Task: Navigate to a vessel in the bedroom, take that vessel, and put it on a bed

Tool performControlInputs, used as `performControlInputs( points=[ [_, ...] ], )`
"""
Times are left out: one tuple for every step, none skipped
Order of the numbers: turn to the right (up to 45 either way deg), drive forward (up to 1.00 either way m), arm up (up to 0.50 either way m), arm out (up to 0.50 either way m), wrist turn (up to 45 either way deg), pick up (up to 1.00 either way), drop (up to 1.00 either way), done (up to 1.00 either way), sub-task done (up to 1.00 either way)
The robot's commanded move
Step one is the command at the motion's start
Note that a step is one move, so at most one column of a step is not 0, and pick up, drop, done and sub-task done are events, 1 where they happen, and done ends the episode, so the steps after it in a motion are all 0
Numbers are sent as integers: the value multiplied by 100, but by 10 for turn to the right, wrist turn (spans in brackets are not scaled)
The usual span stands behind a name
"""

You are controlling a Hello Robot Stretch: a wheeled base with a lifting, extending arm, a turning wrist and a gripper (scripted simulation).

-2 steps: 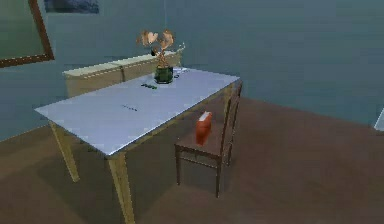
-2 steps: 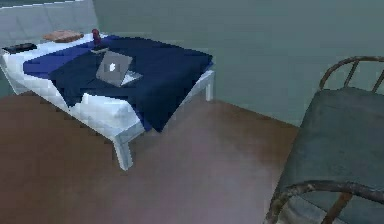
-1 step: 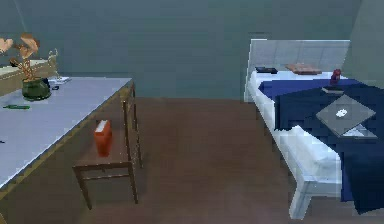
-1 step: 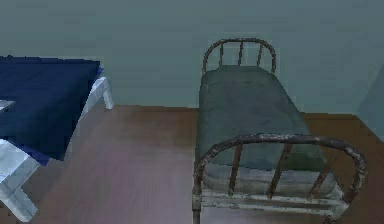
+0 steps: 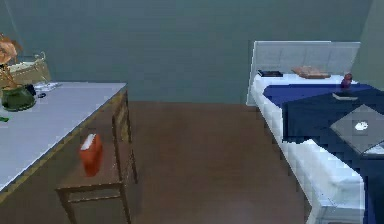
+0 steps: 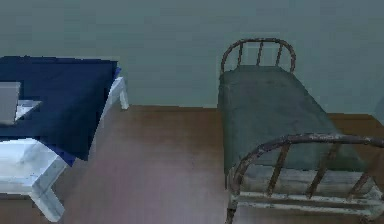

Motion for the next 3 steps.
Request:
performControlInputs(
  points=[
    [90,0,0,0,0,0,0,0,0],
    [0,100,0,0,0,0,0,0,0],
    [60,0,0,0,0,0,0,0,0]
  ],
)
